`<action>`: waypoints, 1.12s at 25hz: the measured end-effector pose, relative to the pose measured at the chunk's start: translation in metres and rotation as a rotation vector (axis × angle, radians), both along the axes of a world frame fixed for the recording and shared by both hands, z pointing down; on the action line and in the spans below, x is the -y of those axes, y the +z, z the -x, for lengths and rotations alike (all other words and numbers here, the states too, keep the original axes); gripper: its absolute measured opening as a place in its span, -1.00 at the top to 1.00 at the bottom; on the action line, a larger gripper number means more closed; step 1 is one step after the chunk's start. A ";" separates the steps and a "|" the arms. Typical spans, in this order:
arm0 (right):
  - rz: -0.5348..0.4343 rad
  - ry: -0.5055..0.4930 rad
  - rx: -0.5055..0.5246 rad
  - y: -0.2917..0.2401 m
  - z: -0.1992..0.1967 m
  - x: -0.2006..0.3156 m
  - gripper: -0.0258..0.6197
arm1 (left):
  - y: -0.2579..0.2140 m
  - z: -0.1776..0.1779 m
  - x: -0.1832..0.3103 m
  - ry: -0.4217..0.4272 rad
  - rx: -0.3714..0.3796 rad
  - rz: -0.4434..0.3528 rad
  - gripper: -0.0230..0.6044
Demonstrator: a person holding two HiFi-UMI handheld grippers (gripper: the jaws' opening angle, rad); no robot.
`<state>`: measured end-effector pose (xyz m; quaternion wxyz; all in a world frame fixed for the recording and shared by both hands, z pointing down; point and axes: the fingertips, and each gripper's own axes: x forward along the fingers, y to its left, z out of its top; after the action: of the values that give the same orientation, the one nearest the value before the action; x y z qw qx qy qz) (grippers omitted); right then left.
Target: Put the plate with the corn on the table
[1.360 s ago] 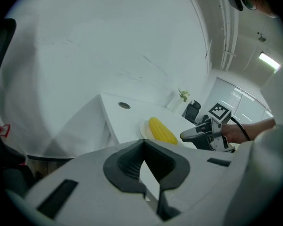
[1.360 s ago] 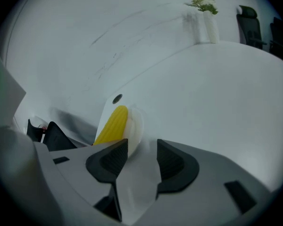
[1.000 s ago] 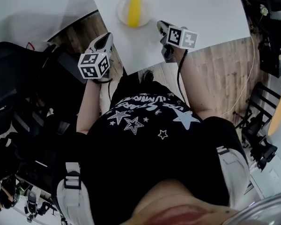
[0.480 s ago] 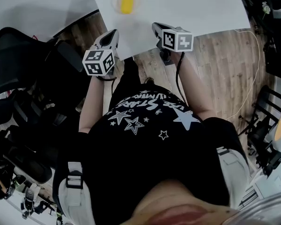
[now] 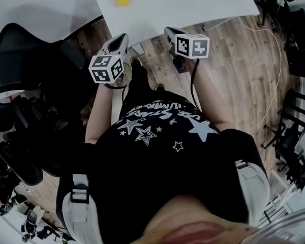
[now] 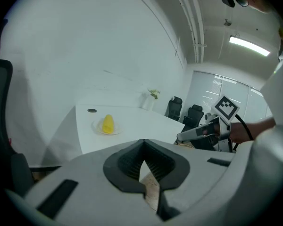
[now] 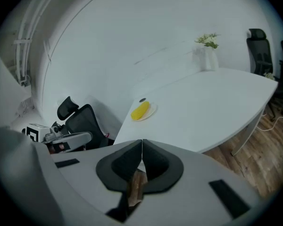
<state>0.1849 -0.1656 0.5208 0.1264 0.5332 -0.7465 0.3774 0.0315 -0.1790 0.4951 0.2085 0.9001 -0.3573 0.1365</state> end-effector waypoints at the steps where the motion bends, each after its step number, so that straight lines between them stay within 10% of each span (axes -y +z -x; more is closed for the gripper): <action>1: -0.007 0.000 -0.001 -0.002 -0.004 -0.010 0.90 | -0.002 -0.004 -0.009 -0.001 -0.001 -0.004 0.91; 28: -0.099 0.090 0.056 -0.031 0.028 -0.107 0.90 | -0.038 0.038 -0.116 0.006 0.024 -0.061 0.91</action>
<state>0.1569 -0.0588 0.4895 0.0615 0.5611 -0.7428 0.3602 -0.0066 -0.0627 0.4570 0.1761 0.9056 -0.3609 0.1368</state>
